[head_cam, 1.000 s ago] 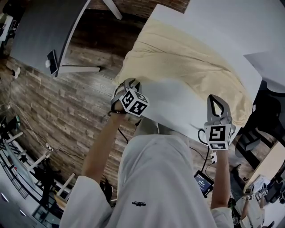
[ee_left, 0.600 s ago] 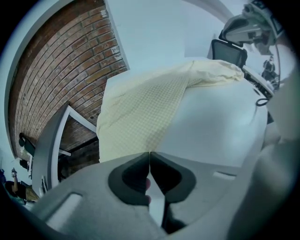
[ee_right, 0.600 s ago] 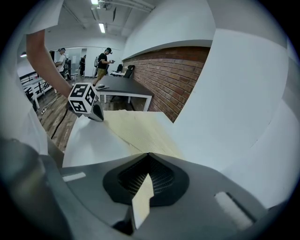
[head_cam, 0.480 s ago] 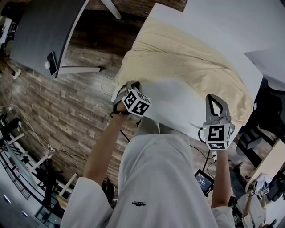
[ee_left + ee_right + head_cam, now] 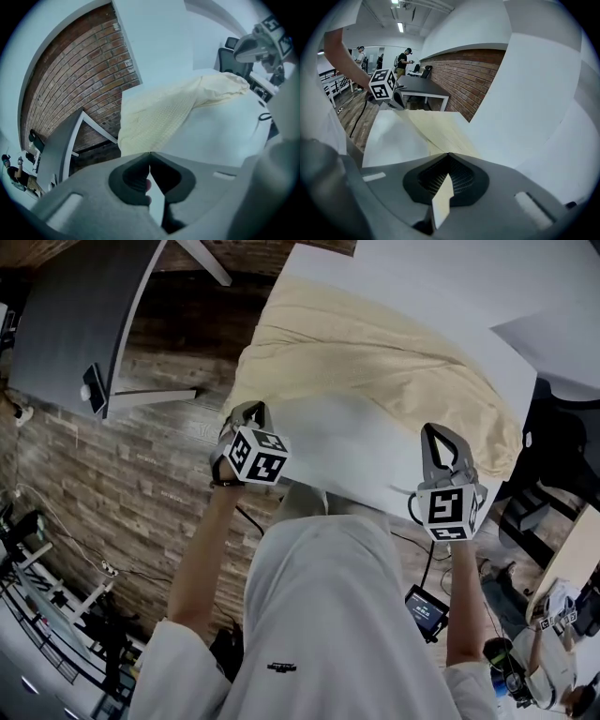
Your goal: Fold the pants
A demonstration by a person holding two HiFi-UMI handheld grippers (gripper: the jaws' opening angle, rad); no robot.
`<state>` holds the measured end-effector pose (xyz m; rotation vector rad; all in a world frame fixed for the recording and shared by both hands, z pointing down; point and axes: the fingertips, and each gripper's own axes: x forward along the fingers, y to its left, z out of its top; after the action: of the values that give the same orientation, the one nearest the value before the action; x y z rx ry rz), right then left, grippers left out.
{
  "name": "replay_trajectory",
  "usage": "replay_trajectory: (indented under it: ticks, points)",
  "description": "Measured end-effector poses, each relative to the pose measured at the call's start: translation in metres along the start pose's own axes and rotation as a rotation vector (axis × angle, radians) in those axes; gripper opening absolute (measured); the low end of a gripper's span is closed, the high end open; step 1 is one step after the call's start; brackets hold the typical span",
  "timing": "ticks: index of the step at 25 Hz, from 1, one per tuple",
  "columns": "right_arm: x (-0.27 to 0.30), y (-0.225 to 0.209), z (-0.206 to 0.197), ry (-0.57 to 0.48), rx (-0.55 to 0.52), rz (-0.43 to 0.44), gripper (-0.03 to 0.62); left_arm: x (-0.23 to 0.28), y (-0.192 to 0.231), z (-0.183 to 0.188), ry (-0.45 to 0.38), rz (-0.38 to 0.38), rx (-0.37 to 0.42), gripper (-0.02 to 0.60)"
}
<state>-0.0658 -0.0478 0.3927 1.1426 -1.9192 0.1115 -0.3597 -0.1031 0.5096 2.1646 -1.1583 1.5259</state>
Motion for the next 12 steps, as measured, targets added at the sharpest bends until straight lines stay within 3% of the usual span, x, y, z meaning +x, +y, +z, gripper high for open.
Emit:
replay_trajectory:
  ticks: [7,12]
  points:
    - [0.004,-0.011,-0.014,0.061,-0.049,0.014,0.008,-0.014,0.025,0.043,-0.050,0.052,0.033,0.008]
    - [0.012,-0.022,-0.014,0.101,-0.152,0.043,0.009,-0.019,0.048,0.075,-0.073,0.081,0.076,0.008]
